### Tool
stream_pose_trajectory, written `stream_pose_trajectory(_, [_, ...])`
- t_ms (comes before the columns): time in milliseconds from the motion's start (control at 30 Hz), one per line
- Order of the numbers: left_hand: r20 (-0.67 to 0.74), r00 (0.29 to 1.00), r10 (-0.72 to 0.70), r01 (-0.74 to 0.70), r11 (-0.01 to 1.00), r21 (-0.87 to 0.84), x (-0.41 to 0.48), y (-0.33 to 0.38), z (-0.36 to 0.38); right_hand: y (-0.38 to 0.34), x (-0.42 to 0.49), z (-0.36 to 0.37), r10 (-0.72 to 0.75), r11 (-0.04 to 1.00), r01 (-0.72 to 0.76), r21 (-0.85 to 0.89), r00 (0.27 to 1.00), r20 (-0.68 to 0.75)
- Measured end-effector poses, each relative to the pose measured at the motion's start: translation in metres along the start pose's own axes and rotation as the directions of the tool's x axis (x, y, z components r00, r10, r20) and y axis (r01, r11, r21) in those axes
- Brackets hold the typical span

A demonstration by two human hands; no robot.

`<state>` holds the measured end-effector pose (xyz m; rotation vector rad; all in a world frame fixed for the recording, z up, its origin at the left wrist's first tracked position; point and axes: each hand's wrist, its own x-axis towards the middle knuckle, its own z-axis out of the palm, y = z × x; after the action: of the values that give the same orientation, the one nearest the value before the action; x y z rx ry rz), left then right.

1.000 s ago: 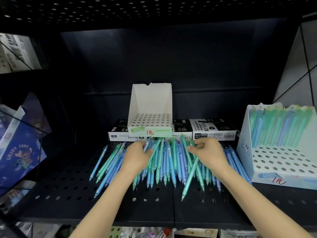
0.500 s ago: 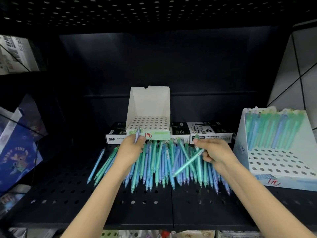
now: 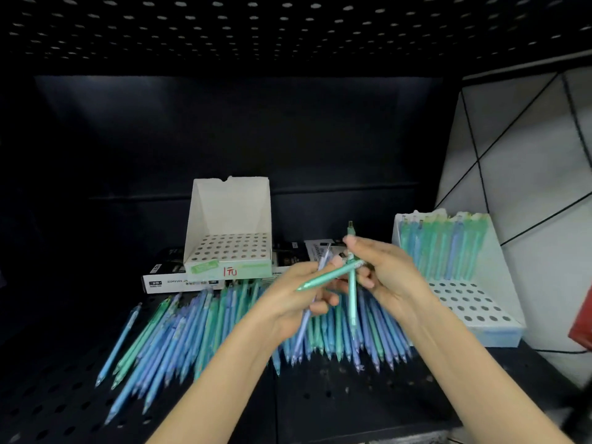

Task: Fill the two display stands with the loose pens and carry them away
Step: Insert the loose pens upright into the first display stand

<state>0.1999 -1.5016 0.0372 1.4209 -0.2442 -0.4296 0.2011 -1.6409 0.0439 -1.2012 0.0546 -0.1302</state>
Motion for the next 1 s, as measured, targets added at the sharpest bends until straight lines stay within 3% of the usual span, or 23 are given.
stream_pose_trajectory(233, [0.214, 0.973, -0.083, 0.129, 0.969, -0.209, 0.009, 0.0, 0.023, -0.013, -0.011, -0.024, -0.08, 0.996, 0.08, -0.043, 0.997, -0.009])
stream_pose_trajectory(367, [0.307, 0.948, -0.088, 0.149, 0.972, -0.182, 0.018, 0.001, 0.03, -0.018, -0.017, -0.035, -0.12, 0.989, 0.117, -0.088, 0.992, -0.028])
stream_pose_trajectory(533, [0.286, 0.955, -0.076, 0.087, 0.996, -0.026, 0.018, 0.007, 0.039, -0.025, -0.02, -0.055, -0.263, 0.951, 0.228, -0.207, 0.952, -0.157])
stream_pose_trajectory(700, [0.264, 0.964, 0.029, -0.065, 0.99, 0.126, 0.016, 0.005, 0.053, -0.033, -0.024, -0.061, -0.429, 0.877, 0.356, -0.321, 0.882, -0.193])
stream_pose_trajectory(800, [0.184, 0.963, 0.197, -0.242, 0.933, 0.266, 0.017, 0.002, 0.062, -0.036, -0.027, -0.062, -0.314, 0.935, 0.255, -0.246, 0.918, -0.241])
stream_pose_trajectory(900, [0.156, 0.914, 0.374, -0.406, 0.837, 0.368, 0.018, -0.002, 0.069, -0.04, -0.031, -0.065, -0.185, 0.974, 0.149, -0.172, 0.957, -0.221])
stream_pose_trajectory(1000, [0.173, 0.879, 0.444, -0.474, 0.78, 0.408, 0.019, -0.003, 0.074, -0.046, -0.034, -0.071, -0.203, 0.969, 0.166, -0.182, 0.957, -0.209])
